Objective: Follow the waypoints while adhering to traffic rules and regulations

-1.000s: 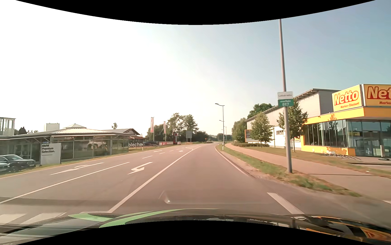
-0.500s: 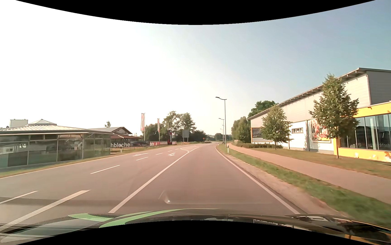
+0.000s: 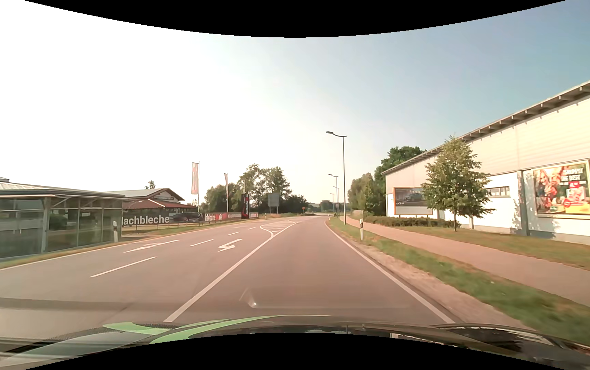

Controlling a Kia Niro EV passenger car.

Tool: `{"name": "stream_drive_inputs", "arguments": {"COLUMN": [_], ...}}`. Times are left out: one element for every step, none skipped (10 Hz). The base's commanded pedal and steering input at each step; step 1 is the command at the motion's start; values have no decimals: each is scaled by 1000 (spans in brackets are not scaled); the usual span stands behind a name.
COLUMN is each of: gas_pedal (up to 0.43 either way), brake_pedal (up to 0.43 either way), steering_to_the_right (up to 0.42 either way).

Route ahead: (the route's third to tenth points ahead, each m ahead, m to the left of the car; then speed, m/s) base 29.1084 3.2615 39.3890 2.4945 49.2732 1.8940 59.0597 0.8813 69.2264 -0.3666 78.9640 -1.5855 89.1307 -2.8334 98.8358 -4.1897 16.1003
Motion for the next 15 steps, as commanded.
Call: {"name": "stream_drive_inputs", "arguments": {"gas_pedal": [0,0,0,0,0,0,0,0,0,0,0,0,0,0,0], "brake_pedal": [0,0,55,98,140,152,159,159,159,171,189,195,201,207,213], "steering_to_the_right": [8,8,8,8,9,9,9,11,14,14,13,12,11,11,11]}}
